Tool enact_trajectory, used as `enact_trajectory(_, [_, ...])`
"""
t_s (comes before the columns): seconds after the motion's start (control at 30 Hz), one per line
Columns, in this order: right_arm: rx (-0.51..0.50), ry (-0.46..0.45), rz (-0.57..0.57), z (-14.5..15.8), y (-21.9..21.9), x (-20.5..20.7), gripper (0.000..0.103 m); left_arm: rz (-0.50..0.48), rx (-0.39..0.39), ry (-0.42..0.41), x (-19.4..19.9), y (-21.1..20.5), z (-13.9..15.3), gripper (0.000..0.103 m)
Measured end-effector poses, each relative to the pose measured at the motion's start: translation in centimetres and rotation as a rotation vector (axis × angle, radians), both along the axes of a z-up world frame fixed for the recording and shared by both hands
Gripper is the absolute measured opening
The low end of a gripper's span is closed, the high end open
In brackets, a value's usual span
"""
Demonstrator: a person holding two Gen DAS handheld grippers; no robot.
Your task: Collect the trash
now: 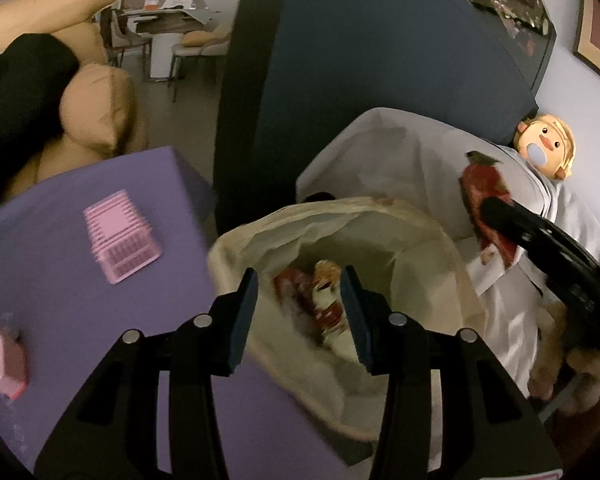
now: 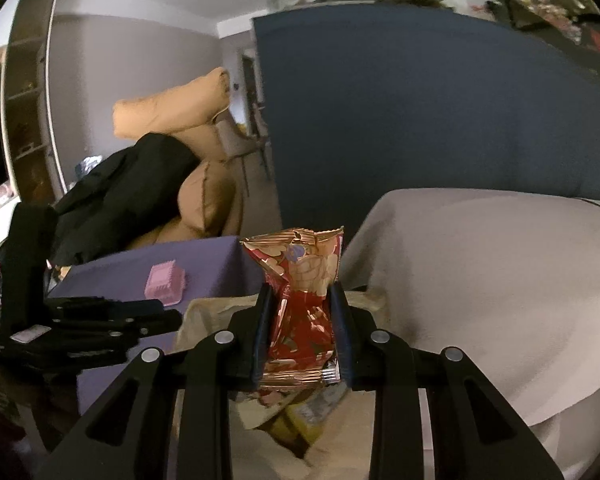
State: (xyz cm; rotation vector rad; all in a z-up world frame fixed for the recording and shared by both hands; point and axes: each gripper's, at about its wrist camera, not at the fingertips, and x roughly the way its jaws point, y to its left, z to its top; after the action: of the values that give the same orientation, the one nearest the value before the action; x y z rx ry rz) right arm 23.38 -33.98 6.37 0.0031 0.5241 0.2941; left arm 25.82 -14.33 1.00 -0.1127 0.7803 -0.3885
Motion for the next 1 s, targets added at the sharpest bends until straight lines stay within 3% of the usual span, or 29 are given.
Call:
enact_trajectory(0.5, [-0.129,0.194,0.014,-6.8,5.2,3.1,0.029,0.152,-0.021,0.055,-6.8,10.5,-3.1,0.042])
enact_trajectory(0.63, [-0.132,0.218,-0.004,-7.7,5.7,3.7,0.043,0.187,-0.066,0.059,-8.0,12.3,-3.3,0.043])
enact_trajectory(0.73, [-0.136,0.206,-0.039,-7.5,5.6,3.2,0.051,0.2,-0.072,0.044,-8.9,13.0,-3.2,0.043])
enact_trajectory(1.0, [-0.033,0.172,-0.084,-4.5,5.7,-2.2,0.051,0.226,-0.042,-0.029,-13.3,13.6,-1.5,0.056])
